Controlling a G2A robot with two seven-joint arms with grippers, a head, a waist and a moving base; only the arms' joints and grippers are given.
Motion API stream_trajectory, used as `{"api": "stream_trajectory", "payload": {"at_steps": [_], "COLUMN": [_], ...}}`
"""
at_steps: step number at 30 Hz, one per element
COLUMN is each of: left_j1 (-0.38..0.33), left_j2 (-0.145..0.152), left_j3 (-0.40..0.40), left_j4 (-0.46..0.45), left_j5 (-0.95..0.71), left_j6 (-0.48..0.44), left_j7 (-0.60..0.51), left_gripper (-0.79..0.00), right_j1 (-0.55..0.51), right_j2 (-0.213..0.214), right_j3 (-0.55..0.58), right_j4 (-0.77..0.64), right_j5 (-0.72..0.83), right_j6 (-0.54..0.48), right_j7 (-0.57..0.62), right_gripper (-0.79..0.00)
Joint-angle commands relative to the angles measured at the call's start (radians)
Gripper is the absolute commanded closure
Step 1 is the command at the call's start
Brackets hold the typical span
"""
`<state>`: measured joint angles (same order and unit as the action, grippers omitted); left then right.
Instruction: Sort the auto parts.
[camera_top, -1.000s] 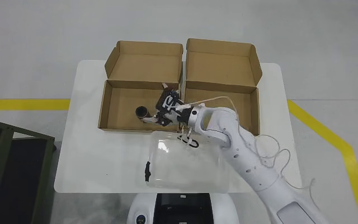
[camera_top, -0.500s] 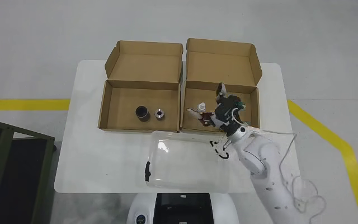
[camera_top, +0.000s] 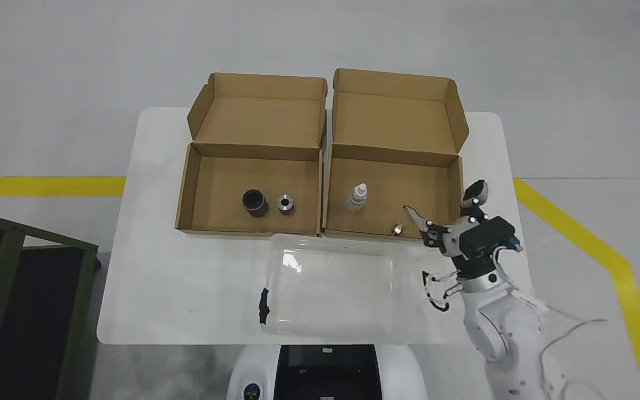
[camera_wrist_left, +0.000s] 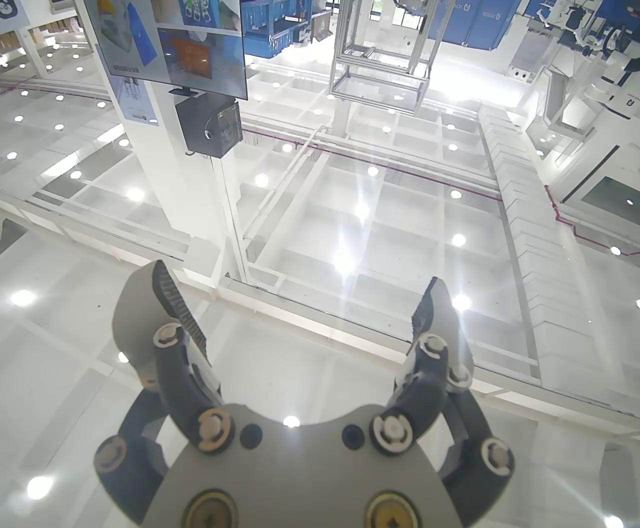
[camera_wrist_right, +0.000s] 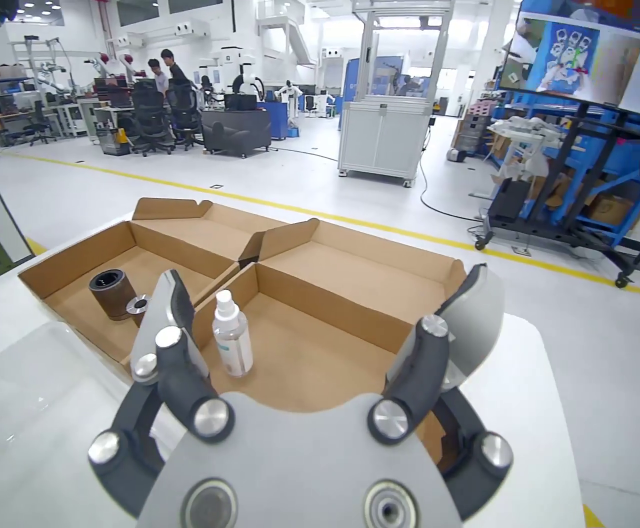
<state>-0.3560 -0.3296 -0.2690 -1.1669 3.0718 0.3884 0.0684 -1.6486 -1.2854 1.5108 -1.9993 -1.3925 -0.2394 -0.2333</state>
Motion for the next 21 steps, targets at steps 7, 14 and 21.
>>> {"api": "stream_trajectory", "payload": {"at_steps": [7,14,21], "left_j1": [0.000,0.000,0.000], "left_j2": [0.000,0.000,0.000], "left_j3": [0.000,0.000,0.000], "left_j4": [0.000,0.000,0.000], "left_j5": [0.000,0.000,0.000], "left_j6": [0.000,0.000,0.000], "left_j7": [0.000,0.000,0.000], "left_gripper": [-0.785,-0.784,-0.785], "right_j1": [-0.106,-0.117,-0.117], "right_j2": [0.007,0.008,0.008], "right_j3": [0.067,0.067,0.067], "right_j4": [-0.044,-0.055,-0.055], "right_j5": [-0.021,-0.029,-0.029], "right_j6": [0.018,0.006,0.007], "right_j7": [-0.021,-0.013,-0.014], "right_gripper": [-0.785,-0.785,-0.785]}}
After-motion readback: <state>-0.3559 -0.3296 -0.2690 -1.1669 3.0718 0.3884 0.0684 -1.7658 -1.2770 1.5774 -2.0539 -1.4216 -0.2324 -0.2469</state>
